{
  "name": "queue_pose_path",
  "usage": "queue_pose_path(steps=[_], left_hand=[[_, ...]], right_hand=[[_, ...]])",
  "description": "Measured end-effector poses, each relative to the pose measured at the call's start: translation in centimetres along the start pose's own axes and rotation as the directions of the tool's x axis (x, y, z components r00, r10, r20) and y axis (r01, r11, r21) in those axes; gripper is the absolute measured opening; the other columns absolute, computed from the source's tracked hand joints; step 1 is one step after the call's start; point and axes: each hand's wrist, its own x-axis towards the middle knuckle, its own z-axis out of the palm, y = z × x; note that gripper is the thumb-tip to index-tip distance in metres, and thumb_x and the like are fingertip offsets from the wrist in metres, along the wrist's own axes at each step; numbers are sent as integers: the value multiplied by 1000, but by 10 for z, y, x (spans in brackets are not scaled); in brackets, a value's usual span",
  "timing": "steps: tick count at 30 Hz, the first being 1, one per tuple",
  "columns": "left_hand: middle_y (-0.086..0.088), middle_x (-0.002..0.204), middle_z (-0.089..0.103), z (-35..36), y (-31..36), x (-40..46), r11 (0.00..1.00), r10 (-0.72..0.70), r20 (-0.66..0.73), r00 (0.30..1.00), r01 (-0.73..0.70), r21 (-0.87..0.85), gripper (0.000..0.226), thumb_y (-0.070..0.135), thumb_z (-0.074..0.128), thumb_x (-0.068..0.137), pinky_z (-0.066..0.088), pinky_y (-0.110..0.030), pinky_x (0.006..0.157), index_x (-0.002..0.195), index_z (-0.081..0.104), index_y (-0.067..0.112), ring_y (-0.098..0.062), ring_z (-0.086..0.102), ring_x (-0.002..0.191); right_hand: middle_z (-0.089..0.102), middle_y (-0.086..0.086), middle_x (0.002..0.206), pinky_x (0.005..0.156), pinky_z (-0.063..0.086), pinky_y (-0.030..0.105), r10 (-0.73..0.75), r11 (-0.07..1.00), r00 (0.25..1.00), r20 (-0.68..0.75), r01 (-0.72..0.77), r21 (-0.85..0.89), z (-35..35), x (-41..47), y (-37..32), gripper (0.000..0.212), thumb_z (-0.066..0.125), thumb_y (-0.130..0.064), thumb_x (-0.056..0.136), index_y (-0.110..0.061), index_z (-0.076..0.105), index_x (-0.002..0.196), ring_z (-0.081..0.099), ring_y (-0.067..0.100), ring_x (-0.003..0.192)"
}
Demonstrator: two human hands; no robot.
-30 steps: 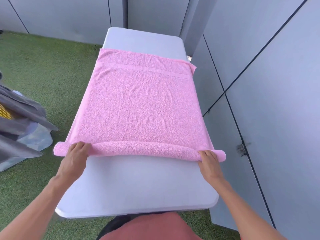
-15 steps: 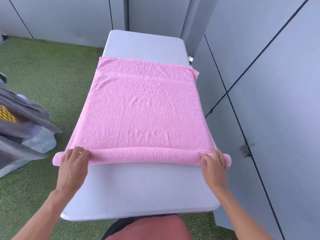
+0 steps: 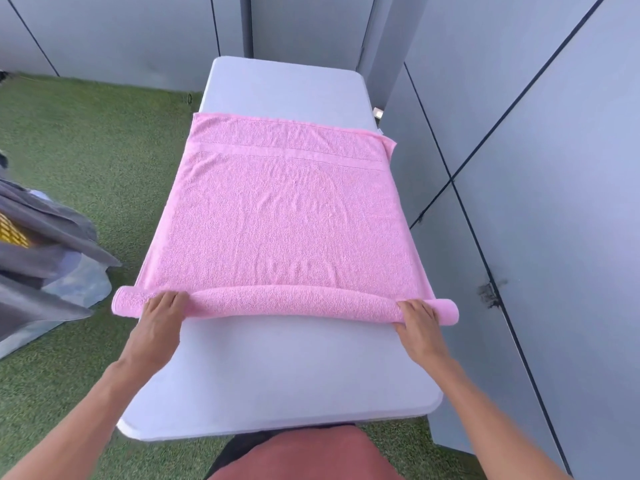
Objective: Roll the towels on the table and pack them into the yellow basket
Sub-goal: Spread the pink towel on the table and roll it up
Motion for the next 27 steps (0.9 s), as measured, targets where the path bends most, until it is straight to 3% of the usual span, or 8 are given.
queue_pose_path(steps=[3,6,9,12,15,19,23,27], left_hand=[[-13,101,58,0,-8,-13,998,-22,133,991,29,-48,30,-13,58,81,42,-48,87,108,59,1,-39,53,103],[-12,118,60,-19,-8,-3,978,-85,251,964,129,-166,36,-3,58,87,40,-43,97,123,58,3,-34,54,113],[-11,113,56,-35,0,10,946,-139,148,979,175,-274,27,1,63,87,43,-41,88,113,62,8,-30,55,102],[-12,99,52,-30,8,8,979,-115,-76,990,100,-176,15,-5,64,84,44,-46,78,95,66,6,-34,50,89],[-18,112,59,-9,13,-15,1000,-27,-129,991,26,-7,37,-6,68,78,48,-56,84,113,63,2,-42,53,102],[-24,134,48,8,9,-26,998,41,-69,997,-38,51,68,-4,72,75,35,-55,107,137,43,-4,-44,41,128],[-19,113,55,2,6,5,1000,28,-50,998,-28,4,51,-10,70,75,46,-57,89,120,50,-1,-43,49,106],[-13,103,57,-6,7,11,999,-34,2,999,34,-5,32,-10,57,83,47,-51,81,112,56,2,-39,50,99]], right_hand=[[61,6,114,95,37,33,-23,999,989,143,18,35,-17,-13,3,28,63,-12,87,-7,61,114,53,27,113],[60,-7,110,82,39,25,51,921,938,343,-177,347,-45,-10,7,34,68,-11,84,-20,62,116,54,13,106],[62,-8,109,87,43,27,143,794,975,168,-214,568,-42,1,3,33,70,-2,76,-26,63,98,56,12,109],[58,-2,107,95,36,31,180,914,970,-162,-104,392,-19,-6,-9,30,64,2,79,-23,67,95,51,24,112],[53,-2,124,100,38,44,80,997,948,-308,-74,30,-2,-30,-23,43,64,-2,79,-24,63,116,44,27,118],[45,10,131,108,32,46,13,999,985,-174,-18,-29,12,-29,-19,65,71,-9,72,-10,49,133,40,34,123],[58,10,115,103,34,41,-24,998,995,-97,29,51,2,5,-9,52,69,5,72,-4,58,122,50,36,113],[59,11,115,102,31,35,-61,998,998,0,61,13,-7,10,-4,40,65,-2,82,-3,57,121,50,32,115]])
